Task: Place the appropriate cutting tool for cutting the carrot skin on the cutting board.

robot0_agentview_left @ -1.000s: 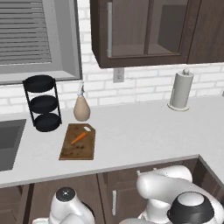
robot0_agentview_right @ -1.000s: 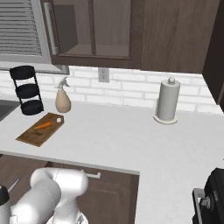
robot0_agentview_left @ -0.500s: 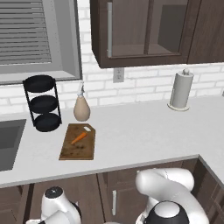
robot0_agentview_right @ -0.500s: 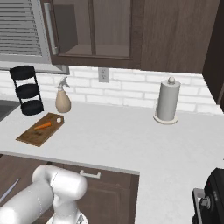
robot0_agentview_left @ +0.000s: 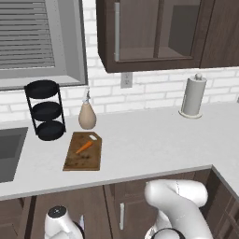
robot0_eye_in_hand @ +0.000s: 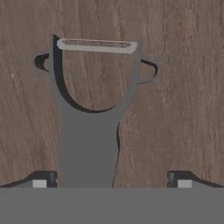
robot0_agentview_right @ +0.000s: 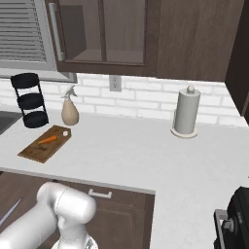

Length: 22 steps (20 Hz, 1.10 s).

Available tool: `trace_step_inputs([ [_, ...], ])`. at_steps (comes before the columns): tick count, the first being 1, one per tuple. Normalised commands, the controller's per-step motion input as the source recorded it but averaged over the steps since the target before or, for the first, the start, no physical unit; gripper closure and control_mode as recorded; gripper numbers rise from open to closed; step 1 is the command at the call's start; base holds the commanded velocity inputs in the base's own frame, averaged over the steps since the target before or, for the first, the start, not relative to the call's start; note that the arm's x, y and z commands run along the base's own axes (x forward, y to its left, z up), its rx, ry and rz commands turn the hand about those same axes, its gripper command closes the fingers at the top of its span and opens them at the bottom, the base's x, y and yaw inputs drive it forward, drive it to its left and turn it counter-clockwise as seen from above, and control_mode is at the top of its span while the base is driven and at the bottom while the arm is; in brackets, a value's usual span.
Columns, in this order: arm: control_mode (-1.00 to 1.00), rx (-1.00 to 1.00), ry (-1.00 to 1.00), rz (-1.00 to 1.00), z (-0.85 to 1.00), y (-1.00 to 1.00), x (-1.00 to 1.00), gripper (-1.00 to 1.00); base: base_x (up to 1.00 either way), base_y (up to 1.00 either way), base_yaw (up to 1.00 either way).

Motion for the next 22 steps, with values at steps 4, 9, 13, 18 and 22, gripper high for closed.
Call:
trace_step_inputs([
  [4, -1.00, -0.01, 0.05, 0.00, -0.35, 0.05, 0.00, -1.00, 0.00, 0.00, 0.00],
  [9, -1.00, -0.01, 0.09, -0.01, -0.27, 0.12, 0.00, -1.00, 0.00, 0.00, 0.00],
  [13, -1.00, -0.07, 0.12, 0.00, -0.46, 0.21, 0.00, -1.00, 0.00, 0.00, 0.00],
  [18, -1.00, -0.13, 0.08, 0.00, -0.68, 0.31, -0.12, 1.00, 0.00, 0.00, 0.00],
  [22, -1.00, -0.11, 0.03, 0.00, -0.66, 0.32, -0.12, 1.00, 0.00, 0.00, 0.00],
])
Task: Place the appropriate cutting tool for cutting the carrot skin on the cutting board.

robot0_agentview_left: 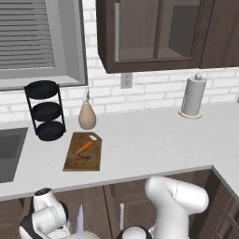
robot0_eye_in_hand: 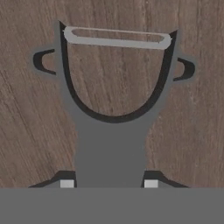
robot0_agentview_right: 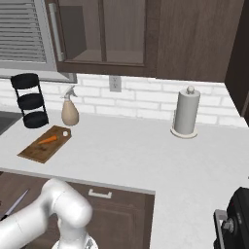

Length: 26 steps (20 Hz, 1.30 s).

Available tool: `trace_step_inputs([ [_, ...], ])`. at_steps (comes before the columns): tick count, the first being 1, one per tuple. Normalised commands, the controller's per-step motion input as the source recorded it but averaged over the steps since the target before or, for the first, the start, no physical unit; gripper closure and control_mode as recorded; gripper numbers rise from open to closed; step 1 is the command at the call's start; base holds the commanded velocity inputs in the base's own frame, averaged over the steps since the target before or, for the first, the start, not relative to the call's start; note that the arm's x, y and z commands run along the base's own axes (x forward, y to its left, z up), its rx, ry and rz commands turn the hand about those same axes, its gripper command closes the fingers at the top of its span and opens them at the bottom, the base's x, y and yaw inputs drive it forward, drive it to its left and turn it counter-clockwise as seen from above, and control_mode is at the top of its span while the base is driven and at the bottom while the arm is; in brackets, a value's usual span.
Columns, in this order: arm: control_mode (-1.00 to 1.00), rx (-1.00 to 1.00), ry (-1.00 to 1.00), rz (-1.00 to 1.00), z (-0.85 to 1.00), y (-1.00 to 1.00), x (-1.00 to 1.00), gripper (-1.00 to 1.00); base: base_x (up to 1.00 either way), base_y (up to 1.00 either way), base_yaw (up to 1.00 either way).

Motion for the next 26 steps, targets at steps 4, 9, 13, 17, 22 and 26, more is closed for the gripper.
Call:
trace_step_inputs([
  [4, -1.00, -0.02, 0.00, 0.00, -0.56, 0.29, -0.27, 1.00, 0.00, 0.00, 0.00],
  [9, -1.00, 0.00, -0.05, -0.02, -0.38, 0.05, -0.56, 1.00, 0.00, 0.00, 0.00],
  [13, -1.00, 0.00, 0.00, -0.03, -0.19, 0.00, -0.74, 1.00, 0.00, 0.00, 0.00],
  [17, -1.00, 0.00, 0.00, -0.01, 0.12, -0.03, -0.35, 1.00, 0.00, 0.00, 0.00],
  [22, -1.00, 0.00, -0.03, 0.00, 0.62, -0.41, -0.14, 1.00, 0.00, 0.00, 0.00],
  [26, -1.00, 0.00, -0.06, -0.05, 0.93, -0.54, -0.29, 1.00, 0.00, 0.00, 0.00],
])
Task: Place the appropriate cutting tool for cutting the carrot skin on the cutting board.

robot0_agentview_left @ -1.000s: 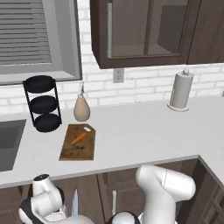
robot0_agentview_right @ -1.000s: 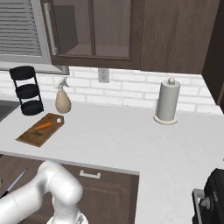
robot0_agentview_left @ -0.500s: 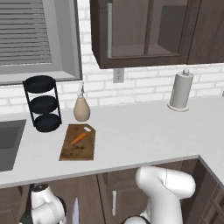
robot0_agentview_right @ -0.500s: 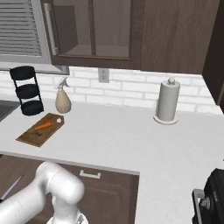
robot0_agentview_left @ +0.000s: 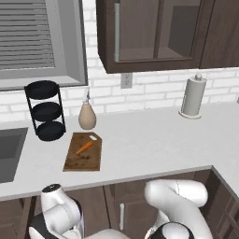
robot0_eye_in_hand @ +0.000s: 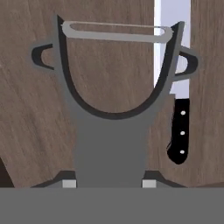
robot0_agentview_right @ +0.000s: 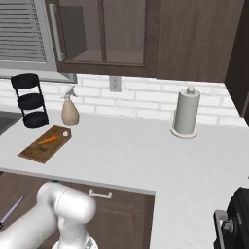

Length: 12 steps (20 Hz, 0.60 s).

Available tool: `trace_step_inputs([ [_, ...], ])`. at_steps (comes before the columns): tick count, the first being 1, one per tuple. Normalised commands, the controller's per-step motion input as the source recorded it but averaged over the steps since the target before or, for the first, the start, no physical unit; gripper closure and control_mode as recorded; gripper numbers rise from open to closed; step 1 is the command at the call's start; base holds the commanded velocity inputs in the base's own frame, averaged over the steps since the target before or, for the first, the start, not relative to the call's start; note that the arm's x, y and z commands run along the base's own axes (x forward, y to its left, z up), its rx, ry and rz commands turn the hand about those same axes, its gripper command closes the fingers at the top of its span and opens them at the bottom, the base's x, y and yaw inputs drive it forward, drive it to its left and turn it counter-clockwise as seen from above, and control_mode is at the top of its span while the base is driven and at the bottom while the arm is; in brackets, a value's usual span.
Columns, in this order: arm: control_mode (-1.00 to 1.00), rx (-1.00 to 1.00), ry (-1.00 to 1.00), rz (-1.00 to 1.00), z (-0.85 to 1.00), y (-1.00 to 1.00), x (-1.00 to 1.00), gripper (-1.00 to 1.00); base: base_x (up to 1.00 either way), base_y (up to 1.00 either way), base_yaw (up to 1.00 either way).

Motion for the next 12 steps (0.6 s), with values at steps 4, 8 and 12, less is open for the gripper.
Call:
trace_step_inputs([
  [4, -1.00, 0.00, -0.08, -0.05, 0.98, -0.46, -0.47, 1.00, 0.00, 0.00, 0.00],
  [8, -1.00, 0.00, -0.18, -0.04, 1.00, -0.40, -0.32, 1.00, 0.00, 0.00, 0.00],
  [12, -1.00, 0.02, -0.19, -0.06, 1.00, -0.50, -0.12, 1.00, 0.00, 0.00, 0.00],
])
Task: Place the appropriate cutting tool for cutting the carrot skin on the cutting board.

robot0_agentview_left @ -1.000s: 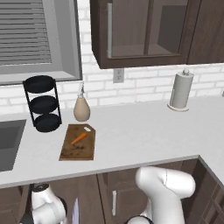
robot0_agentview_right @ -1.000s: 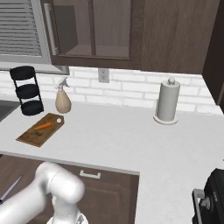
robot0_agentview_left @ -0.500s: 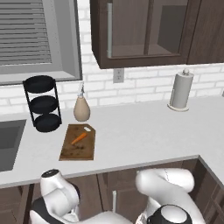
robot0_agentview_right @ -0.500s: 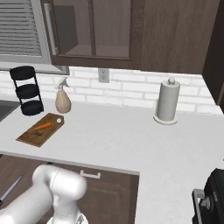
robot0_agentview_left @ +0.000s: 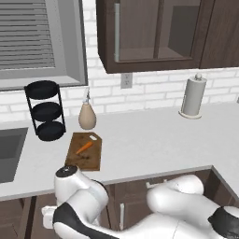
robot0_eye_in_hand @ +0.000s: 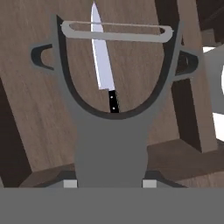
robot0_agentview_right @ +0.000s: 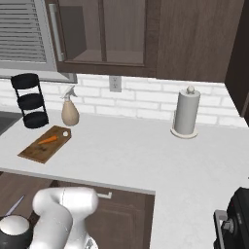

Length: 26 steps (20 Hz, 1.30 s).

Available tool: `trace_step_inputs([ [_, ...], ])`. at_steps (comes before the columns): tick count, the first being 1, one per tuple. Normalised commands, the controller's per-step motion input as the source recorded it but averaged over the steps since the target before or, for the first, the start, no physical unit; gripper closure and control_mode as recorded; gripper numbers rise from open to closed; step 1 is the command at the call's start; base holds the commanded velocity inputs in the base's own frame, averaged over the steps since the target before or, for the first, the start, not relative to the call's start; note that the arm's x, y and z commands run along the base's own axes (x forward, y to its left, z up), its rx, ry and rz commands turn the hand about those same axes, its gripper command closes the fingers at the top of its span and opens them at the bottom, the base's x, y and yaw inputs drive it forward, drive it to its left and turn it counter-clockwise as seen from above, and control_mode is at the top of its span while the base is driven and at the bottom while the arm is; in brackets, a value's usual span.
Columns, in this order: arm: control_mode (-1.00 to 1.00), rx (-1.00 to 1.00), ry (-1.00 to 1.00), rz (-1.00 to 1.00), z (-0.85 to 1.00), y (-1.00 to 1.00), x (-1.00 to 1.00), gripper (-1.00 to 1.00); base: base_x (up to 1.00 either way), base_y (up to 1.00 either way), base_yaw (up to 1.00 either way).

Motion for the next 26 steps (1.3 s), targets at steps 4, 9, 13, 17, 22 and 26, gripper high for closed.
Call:
trace_step_inputs([
  [4, -1.00, 0.02, -0.11, -0.03, 1.00, -0.58, 0.04, 1.00, 0.00, 0.00, 0.00],
  [9, -1.00, 0.12, -0.05, -0.02, 0.80, -0.75, 0.33, 1.00, 0.00, 0.00, 0.00],
  [13, -1.00, 0.14, -0.01, -0.02, 0.64, -0.78, 0.51, 1.00, 0.00, 0.00, 0.00],
  [17, -1.00, 0.12, 0.00, -0.09, 0.35, -0.64, 0.71, 1.00, 0.00, 0.00, 0.00],
  [22, -1.00, 0.09, 0.00, -0.11, 0.19, -0.43, 0.90, 1.00, 0.00, 0.00, 0.00],
  [26, -1.00, 0.06, 0.04, -0.10, 0.10, -0.16, 0.99, 1.00, 0.00, 0.00, 0.00],
])
